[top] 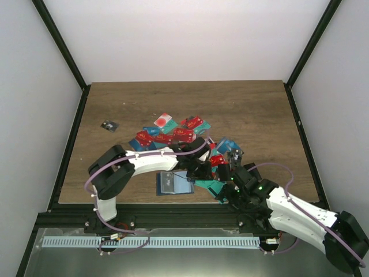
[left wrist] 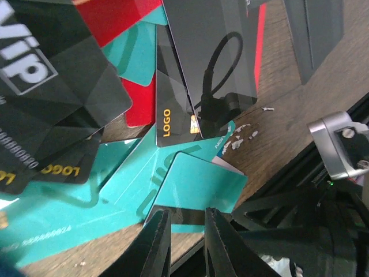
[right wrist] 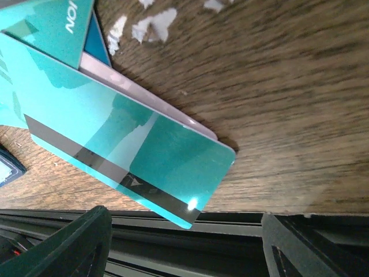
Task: Put the credit cards into the card holder
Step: Pick up the credit card from the center of the board.
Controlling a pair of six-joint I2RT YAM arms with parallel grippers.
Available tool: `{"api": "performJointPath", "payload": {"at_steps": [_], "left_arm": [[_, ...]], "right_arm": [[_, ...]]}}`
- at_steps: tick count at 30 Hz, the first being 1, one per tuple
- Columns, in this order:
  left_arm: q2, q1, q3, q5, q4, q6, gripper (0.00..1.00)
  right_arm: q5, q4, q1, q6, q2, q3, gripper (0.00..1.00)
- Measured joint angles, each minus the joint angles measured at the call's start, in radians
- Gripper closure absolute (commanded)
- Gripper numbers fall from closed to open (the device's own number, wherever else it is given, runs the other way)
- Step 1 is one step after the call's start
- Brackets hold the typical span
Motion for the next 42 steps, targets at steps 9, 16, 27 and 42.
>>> {"api": "performJointPath", "payload": {"at_steps": [9,16,27,42], "left_arm": [[0.111,-0.018,0.074,0.03,-0.004,0.024,0.81],[0.161,-0.02,0.103,0.036,-0.01,0.043,0.81],[0.205,-0.021,0.137,0.04,-0.018,0.071,0.81],[0.208,-0.058,0.133,0.036,0.006,0.069,0.82]], "right_arm": [[-0.014,0.058,0.0,0.036,-0.044,-0.026,0.32],[-0.011,0.073,-0.001,0.041,-0.061,-0.028,0.37],[-0.029,0.108,-0.016,0.039,-0.031,-0.048,0.43],[-0.072,0.086,-0.072,-0.004,-0.008,-0.058,0.66]]}}
